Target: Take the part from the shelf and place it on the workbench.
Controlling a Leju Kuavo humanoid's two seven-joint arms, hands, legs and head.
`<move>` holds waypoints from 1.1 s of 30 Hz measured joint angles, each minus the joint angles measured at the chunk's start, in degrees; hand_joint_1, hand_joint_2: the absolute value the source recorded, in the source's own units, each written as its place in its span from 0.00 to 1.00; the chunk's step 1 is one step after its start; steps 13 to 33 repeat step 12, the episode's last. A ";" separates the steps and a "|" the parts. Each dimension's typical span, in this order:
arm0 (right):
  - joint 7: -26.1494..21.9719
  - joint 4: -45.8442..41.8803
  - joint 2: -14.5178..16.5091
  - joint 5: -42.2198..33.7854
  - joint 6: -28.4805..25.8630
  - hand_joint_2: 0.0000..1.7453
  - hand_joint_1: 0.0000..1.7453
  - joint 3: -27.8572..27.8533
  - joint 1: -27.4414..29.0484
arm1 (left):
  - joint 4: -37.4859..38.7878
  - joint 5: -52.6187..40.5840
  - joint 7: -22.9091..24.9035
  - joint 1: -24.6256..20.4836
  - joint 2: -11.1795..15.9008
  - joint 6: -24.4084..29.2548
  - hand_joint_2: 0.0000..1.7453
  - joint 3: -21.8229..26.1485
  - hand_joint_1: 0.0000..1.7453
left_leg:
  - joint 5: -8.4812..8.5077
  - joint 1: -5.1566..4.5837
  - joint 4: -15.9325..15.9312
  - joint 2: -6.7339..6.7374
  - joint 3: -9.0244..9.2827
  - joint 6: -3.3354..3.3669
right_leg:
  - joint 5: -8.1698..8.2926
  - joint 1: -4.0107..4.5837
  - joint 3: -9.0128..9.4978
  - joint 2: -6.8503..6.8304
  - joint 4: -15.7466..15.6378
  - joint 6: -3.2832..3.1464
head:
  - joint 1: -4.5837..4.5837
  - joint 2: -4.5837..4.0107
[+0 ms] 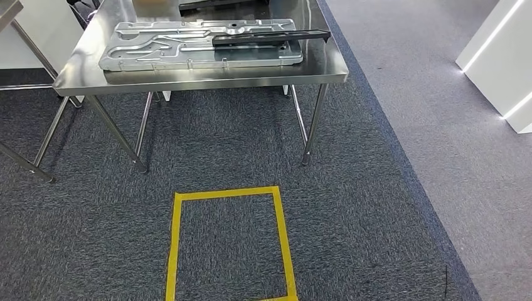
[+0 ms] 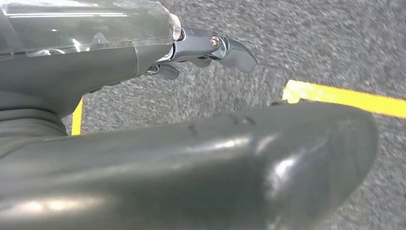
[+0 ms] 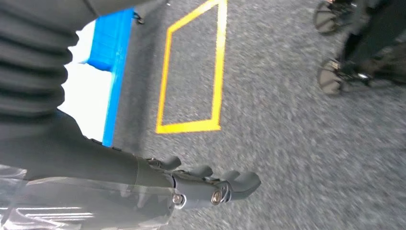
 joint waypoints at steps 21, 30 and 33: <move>-1.05 0.02 0.02 -0.23 0.60 1.00 0.00 -1.37 -0.06 | 0.00 0.42 0.53 -0.13 0.08 0.66 1.00 0.01 0.00 | 0.20 -0.60 0.09 0.02 -0.31 0.95 | 0.81 -0.52 0.08 0.03 -0.77 1.86 | 0.00 0.00; -1.05 0.02 0.02 -0.23 0.60 1.00 0.00 -1.37 -0.06 | 0.00 0.42 0.53 -0.13 0.08 0.66 1.00 0.01 0.00 | 0.20 -0.60 0.09 0.02 -0.31 0.95 | 0.81 -0.52 0.08 0.03 -0.77 1.86 | 0.00 0.00; -1.05 0.02 0.02 -0.23 0.60 1.00 0.00 -1.37 -0.06 | 0.00 0.42 0.53 -0.13 0.08 0.66 1.00 0.01 0.00 | 0.20 -0.60 0.09 0.02 -0.31 0.95 | 0.81 -0.52 0.08 0.03 -0.77 1.86 | 0.00 0.00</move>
